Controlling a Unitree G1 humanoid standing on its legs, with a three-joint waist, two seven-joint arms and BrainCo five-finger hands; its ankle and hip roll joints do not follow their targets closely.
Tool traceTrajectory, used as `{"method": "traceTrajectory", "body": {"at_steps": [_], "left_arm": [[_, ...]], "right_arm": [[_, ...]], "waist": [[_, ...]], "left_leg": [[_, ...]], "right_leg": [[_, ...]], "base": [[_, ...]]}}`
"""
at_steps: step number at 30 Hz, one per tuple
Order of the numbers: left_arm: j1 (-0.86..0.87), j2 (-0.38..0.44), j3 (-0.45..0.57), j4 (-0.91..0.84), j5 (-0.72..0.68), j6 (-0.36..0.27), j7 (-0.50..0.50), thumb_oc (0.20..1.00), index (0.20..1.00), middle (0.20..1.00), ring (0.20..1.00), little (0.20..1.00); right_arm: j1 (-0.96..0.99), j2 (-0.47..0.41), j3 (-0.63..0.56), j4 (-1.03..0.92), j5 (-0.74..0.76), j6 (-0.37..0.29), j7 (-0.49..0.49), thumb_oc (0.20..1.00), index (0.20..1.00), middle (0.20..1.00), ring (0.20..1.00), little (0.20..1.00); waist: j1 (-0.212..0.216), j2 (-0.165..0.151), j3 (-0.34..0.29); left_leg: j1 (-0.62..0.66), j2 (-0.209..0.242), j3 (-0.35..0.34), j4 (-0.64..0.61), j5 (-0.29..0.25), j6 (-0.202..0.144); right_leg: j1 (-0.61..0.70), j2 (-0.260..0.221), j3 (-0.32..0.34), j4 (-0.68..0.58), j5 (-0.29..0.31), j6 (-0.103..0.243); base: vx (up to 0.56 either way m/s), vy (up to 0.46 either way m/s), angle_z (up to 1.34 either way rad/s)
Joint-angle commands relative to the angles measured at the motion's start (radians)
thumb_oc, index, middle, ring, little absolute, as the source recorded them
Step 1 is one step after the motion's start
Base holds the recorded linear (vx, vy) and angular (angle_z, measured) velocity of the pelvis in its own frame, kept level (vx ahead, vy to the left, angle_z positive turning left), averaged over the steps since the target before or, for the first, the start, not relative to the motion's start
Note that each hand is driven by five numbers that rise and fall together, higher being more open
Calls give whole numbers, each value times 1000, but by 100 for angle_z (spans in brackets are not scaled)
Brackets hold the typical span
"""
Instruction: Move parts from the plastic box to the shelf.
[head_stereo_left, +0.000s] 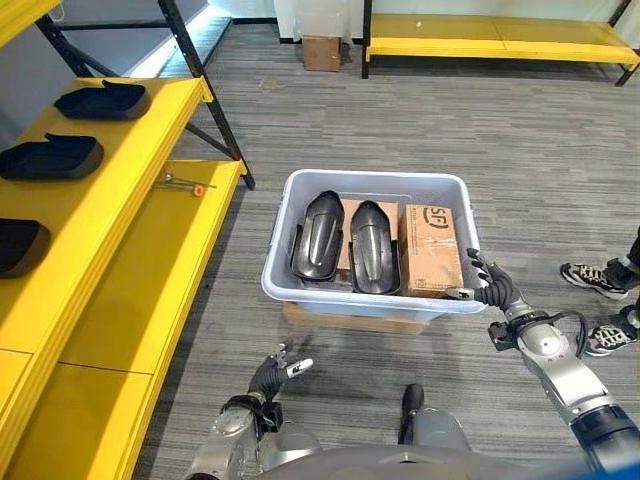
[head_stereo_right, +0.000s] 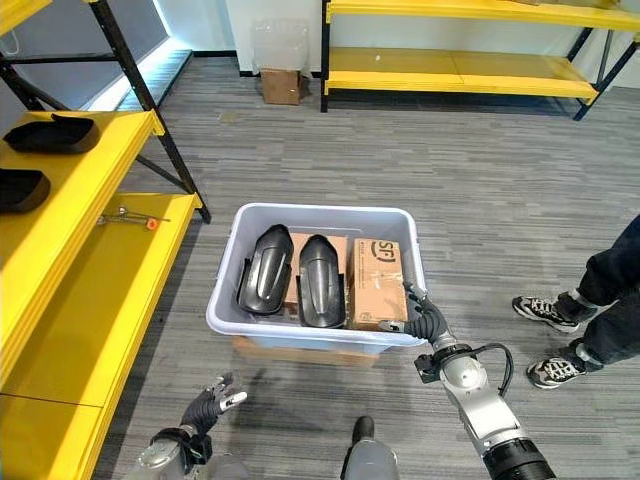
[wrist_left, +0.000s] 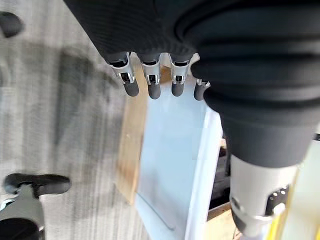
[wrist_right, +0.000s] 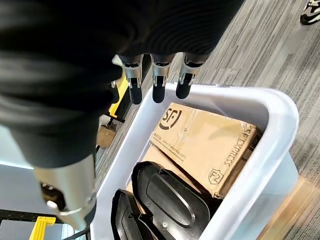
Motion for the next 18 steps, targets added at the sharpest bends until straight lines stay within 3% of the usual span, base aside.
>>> {"method": "traceTrajectory", "body": {"at_steps": [1,5,7,8,9,11,12,14,16,18], "left_arm": [[1,94,-9,-53,36,-10,-29,1000,1000,1000,1000,1000],[-14,100,-22,-56,44,-6,-25,1000,1000,1000,1000,1000],[-35,108,-33,-56,35,-9,-27,1000,1000,1000,1000,1000],[-40,109,-36,-57,32,-8,-29,1000,1000,1000,1000,1000],[-54,111,-39,-67,27,0,-31,1000,1000,1000,1000,1000],[-61,109,-41,-76,36,5,-34,1000,1000,1000,1000,1000],[-70,105,-46,-88,35,12,-34,1000,1000,1000,1000,1000],[-74,103,-58,-96,43,16,-33,1000,1000,1000,1000,1000],[-76,109,-63,-90,46,8,-35,1000,1000,1000,1000,1000],[-91,114,-79,-81,31,12,-43,1000,1000,1000,1000,1000]], "right_arm": [[-79,50,-13,-41,16,-48,-21,1000,1000,1000,1000,1000],[-99,49,-15,-28,38,-55,-3,1000,1000,1000,1000,1000],[-102,48,-4,-38,40,-62,-9,1000,1000,1000,1000,1000],[-102,49,-2,-40,41,-62,-12,1000,1000,1000,1000,1000],[-99,57,8,-42,38,-74,-21,1000,1000,1000,1000,1000],[-107,65,26,-40,37,-79,-31,1000,1000,1000,1000,1000],[-118,71,44,-44,37,-74,-41,1000,1000,1000,1000,1000],[-122,74,57,-44,32,-75,-43,1000,1000,1000,1000,1000],[-120,72,57,-40,26,-84,-29,1000,1000,1000,1000,1000],[-110,68,67,-39,42,-77,-33,1000,1000,1000,1000,1000]], "waist": [[19,-57,-7],[2,-42,-8],[-12,-37,-5],[-13,-34,-3],[-11,-20,7],[-9,-9,11],[-7,8,11],[-5,18,10],[-7,14,7],[-24,12,5]], "left_leg": [[-80,-47,17,17,-138,-19],[-70,-40,45,92,-151,-34],[-89,-13,100,180,-117,-44],[-101,-9,99,199,-103,-49],[-150,-7,71,216,-55,-62],[-160,-3,66,152,-19,-71],[-167,5,82,35,52,-69],[-176,8,51,-29,90,-76],[-169,-21,35,-50,15,-49],[-146,-52,61,-43,-44,-29]], "right_leg": [[89,-99,-54,-15,-15,55],[96,-90,-58,7,-54,44],[111,-79,-81,-3,-65,28],[114,-73,-80,-5,-67,23],[119,-58,-68,-5,-75,18],[124,-54,-64,-5,-79,22],[122,-55,-76,-16,-58,22],[120,-71,-66,-12,-54,30],[103,-101,-55,28,-65,39],[99,-118,-58,48,-66,43]], "base": [[63,-156,-2],[91,-132,-1],[63,-92,1],[61,-43,11],[46,50,33],[23,162,32],[14,326,1],[38,319,-9],[50,271,-26],[62,331,-43]]}}
